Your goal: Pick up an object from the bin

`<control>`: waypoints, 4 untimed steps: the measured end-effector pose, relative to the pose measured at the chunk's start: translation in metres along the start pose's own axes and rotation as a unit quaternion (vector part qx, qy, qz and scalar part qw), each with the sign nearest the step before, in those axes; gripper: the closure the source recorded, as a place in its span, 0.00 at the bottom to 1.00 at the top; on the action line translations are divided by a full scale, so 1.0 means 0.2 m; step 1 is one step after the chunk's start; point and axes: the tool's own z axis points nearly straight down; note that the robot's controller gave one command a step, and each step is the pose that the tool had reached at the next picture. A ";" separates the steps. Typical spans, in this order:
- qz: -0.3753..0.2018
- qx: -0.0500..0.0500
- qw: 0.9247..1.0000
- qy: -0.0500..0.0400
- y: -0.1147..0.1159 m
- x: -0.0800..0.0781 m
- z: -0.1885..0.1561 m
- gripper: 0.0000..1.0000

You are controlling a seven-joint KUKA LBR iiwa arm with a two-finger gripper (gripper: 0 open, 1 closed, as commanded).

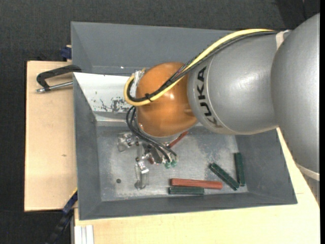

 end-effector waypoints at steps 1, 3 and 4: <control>-0.053 0.001 0.999 -0.005 -0.21 0.06 -0.21 0.00; -0.103 0.003 0.995 -0.003 -0.60 0.00 0.05 0.00; -0.249 0.001 0.968 -0.004 -0.59 -0.16 0.37 1.00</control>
Offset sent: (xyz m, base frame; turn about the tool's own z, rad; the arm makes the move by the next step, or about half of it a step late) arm 0.0135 -0.1137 -0.0035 -0.1474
